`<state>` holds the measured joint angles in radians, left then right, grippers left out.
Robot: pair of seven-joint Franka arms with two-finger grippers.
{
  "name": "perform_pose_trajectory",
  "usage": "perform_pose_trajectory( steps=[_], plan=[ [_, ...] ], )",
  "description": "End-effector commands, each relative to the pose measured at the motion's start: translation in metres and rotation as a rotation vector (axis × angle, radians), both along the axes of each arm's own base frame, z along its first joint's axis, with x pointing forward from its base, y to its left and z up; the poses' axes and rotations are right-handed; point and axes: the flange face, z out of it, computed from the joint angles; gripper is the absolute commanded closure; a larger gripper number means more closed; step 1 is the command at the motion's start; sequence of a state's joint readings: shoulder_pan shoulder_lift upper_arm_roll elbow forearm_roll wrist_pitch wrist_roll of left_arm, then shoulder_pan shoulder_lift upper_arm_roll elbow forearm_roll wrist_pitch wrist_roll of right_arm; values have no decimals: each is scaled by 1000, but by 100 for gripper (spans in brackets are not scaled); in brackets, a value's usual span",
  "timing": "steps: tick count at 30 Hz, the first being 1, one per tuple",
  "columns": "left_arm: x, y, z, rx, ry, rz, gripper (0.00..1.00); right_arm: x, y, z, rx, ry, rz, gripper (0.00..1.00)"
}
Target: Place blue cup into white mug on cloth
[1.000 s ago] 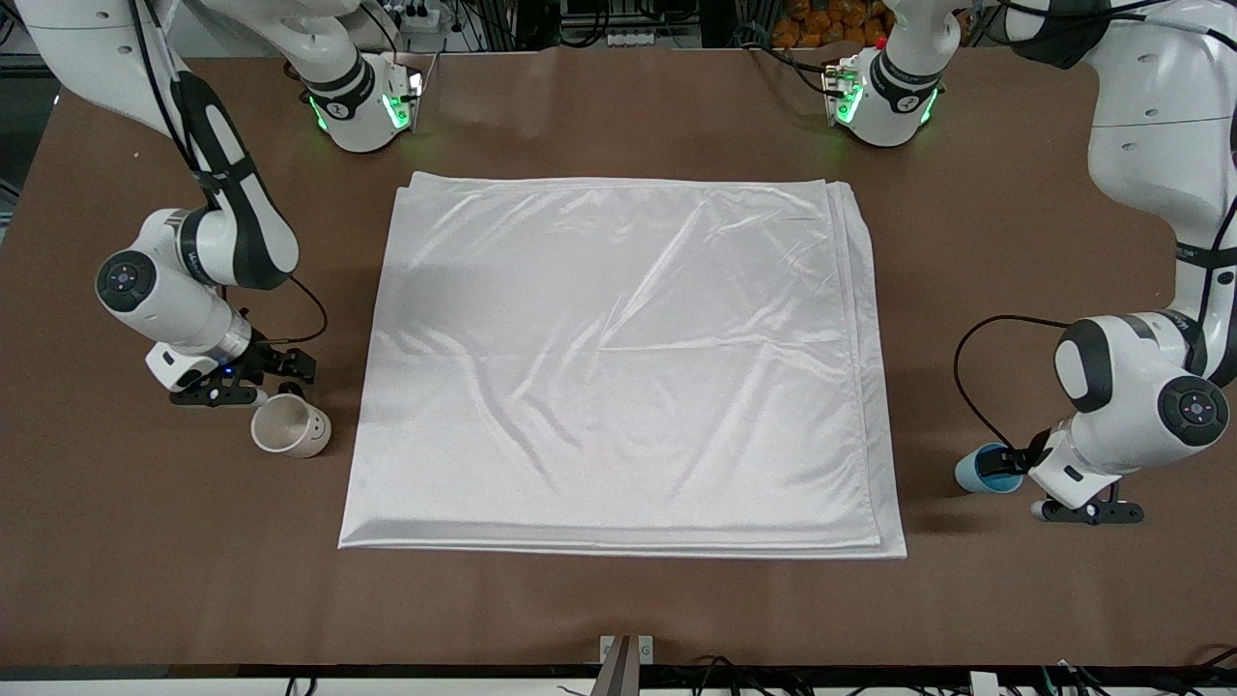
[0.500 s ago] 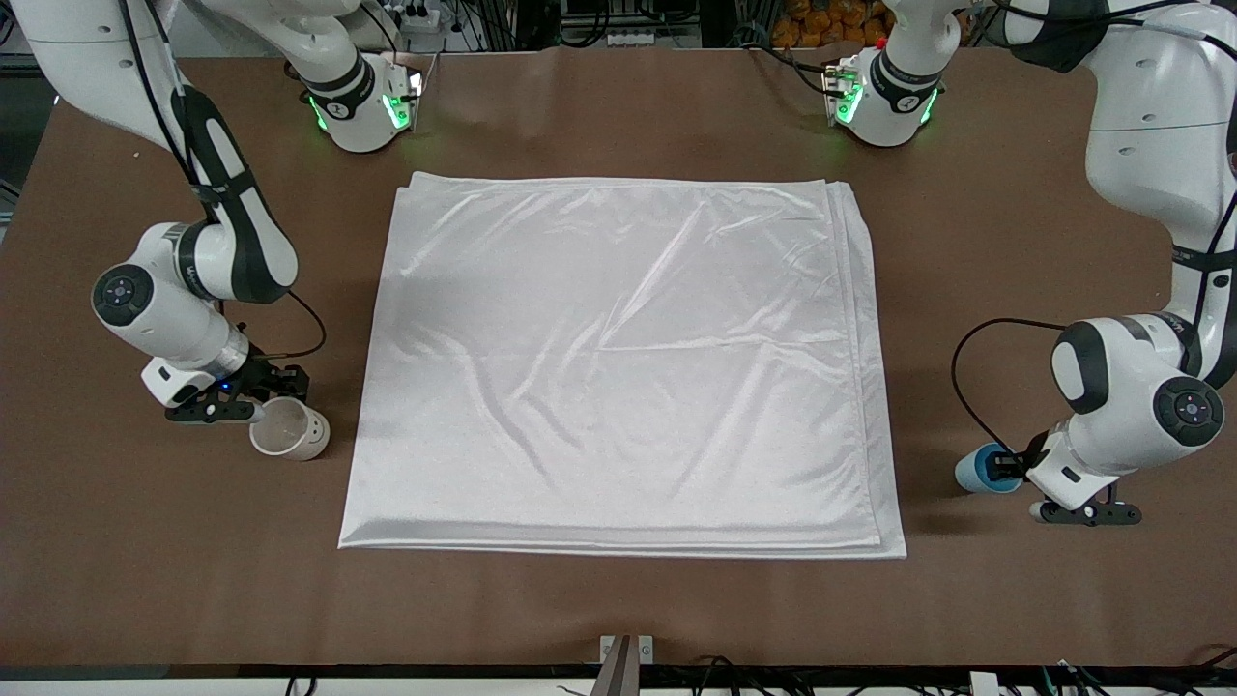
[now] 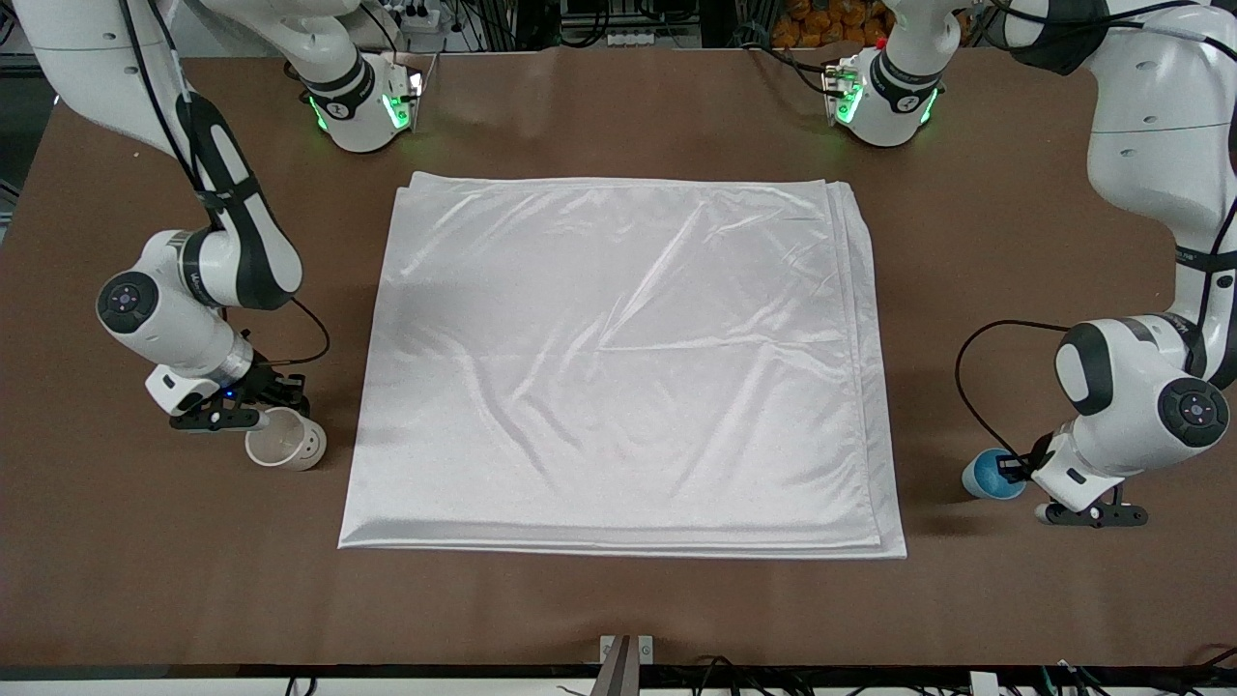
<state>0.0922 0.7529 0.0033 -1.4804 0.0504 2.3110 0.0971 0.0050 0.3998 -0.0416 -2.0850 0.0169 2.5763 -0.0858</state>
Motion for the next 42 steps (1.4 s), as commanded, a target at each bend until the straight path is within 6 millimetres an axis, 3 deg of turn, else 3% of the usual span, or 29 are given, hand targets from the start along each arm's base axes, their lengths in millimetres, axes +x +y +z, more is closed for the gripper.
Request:
perform_pose_trajectory(
  steps=[1,7,12,22,26,29,34,42],
  plan=[
    [1,-3,14,20,13,-26,100,8,16,21,12,-19,0,100],
    [-3,-7,46,18,35,-21,100,19,42,57,22,-2,-30,100],
    [-5,-18,61,9,50,-14,100,37,82,102,29,48,-76,100],
    [-8,-85,80,5,64,66,100,42,178,163,35,65,-86,100],
    [-11,-121,88,2,61,109,100,32,235,180,44,43,-92,100],
    [-18,-148,89,6,85,153,100,23,270,185,46,31,-74,100],
    [-25,-188,105,3,75,191,100,12,311,183,59,33,-82,100],
    [-38,-228,109,10,96,238,100,-5,381,166,64,37,-81,100]
  ],
)
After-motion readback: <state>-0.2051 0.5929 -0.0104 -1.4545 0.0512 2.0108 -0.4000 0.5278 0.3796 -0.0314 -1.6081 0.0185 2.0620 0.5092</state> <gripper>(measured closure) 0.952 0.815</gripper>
